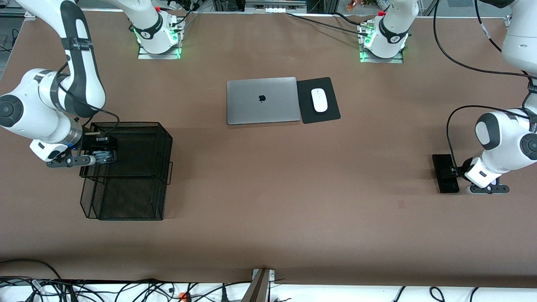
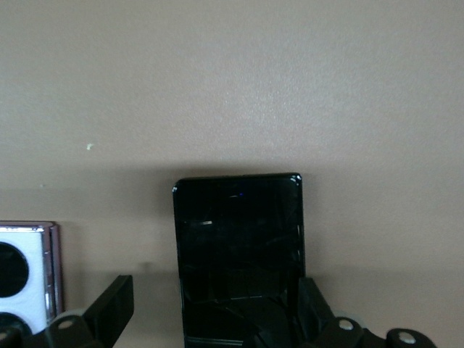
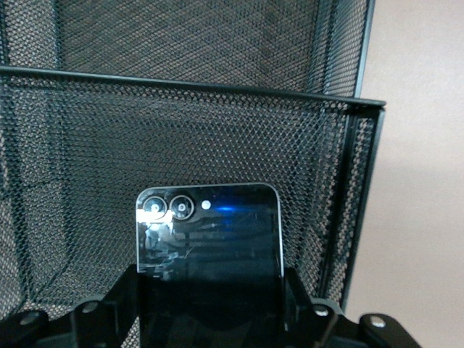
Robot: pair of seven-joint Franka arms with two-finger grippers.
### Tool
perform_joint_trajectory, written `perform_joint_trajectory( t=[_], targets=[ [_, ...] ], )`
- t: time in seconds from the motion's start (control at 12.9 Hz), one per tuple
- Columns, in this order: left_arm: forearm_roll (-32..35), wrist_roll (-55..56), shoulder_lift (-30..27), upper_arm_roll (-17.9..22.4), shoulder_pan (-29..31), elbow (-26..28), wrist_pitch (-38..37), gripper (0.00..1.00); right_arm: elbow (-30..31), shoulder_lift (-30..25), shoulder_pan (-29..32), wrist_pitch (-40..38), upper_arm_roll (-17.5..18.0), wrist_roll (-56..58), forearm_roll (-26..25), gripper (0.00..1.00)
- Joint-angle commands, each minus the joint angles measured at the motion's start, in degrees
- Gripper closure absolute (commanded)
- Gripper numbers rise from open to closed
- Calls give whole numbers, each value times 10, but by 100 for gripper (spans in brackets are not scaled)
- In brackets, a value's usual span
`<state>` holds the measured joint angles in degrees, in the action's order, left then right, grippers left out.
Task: Place phones with both arms
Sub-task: 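Release the flip phone into the basket while the left gripper grasps the slab, then carry the black slab phone toward the table middle with the left gripper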
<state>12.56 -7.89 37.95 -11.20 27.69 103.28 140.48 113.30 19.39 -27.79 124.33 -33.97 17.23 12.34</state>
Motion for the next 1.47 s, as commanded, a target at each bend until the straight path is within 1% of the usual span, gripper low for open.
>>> perform_joint_trajectory(
  t=[0.0, 0.31, 0.39, 0.46, 0.54, 0.62, 0.7, 0.85, 1.01, 1.08, 1.24, 1.39],
  targets=[
    [14, -6, -7, -9, 4, 12, 0, 0, -3, 6, 11, 4, 1, 8, 29, 0],
    [8, -6, -2, -13, 7, 13, -2, 0, -34, 4, 9, -5, 1, -10, 29, 0],
    [8, -6, 1, -13, 7, 13, -2, 0, -49, -1, 8, -15, 1, -14, 29, 0],
    [6, -4, 4, -13, 7, 13, -3, 0, -74, -5, 7, -42, 1, -16, 29, 0],
    [6, -5, 7, -13, 12, 13, -4, 21, -108, -5, 8, -80, 0, -25, 28, 0],
    [6, -6, 7, -13, 13, 13, -7, 49, -142, -5, 8, -121, 0, -34, 23, 0],
    [6, -5, 7, -13, 13, 17, -8, 63, -176, -5, 8, -158, 0, -43, 19, 0],
    [6, -2, 6, -13, 13, 17, -10, 74, -231, -6, 7, -230, -5, -56, 9, 0],
    [6, 1, -1, -17, 12, 11, -27, 74, -285, -14, 5, -289, -4, -77, -15, 0],
    [5, 6, -13, -29, 11, 2, -60, 74, -299, -15, 3, -312, -5, -89, -18, 0],
    [5, 42, -27, -70, 10, -45, -168, 74, -307, -23, 2, -323, -5, -91, -21, 0],
    [5, 106, -27, -107, -7, -112, -272, 74, -309, -23, -1, -323, -4, -91, -21, 0]
  ],
)
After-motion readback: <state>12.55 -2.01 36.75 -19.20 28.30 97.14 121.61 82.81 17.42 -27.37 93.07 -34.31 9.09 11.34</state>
